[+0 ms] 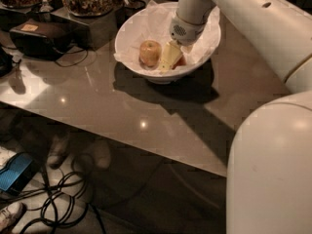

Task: Pick apple from white bowl

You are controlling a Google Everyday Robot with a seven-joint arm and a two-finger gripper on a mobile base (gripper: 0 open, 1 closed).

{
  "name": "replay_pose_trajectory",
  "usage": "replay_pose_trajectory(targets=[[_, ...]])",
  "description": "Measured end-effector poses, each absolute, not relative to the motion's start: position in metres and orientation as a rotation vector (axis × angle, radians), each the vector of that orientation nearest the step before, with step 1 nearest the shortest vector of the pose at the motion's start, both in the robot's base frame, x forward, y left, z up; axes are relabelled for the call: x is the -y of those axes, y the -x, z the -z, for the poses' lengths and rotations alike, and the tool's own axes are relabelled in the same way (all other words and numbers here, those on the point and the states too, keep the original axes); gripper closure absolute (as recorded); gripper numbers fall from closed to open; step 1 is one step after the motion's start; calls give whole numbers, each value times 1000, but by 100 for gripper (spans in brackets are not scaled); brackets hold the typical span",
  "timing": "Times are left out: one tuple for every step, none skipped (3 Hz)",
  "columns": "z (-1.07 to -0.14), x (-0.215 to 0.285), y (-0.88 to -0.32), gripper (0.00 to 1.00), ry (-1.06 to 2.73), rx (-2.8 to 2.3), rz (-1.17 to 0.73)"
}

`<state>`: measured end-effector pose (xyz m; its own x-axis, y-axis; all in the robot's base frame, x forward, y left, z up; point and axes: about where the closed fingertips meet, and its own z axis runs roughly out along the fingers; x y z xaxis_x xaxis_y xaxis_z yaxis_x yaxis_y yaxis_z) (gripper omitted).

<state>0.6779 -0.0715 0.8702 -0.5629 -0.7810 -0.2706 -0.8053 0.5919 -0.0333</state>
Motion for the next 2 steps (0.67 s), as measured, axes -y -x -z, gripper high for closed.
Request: replay_pose_trajectory(targets=[[-862, 70, -679, 24, 1315, -2575, -145], [-862, 70, -679, 43, 1315, -2575, -145]])
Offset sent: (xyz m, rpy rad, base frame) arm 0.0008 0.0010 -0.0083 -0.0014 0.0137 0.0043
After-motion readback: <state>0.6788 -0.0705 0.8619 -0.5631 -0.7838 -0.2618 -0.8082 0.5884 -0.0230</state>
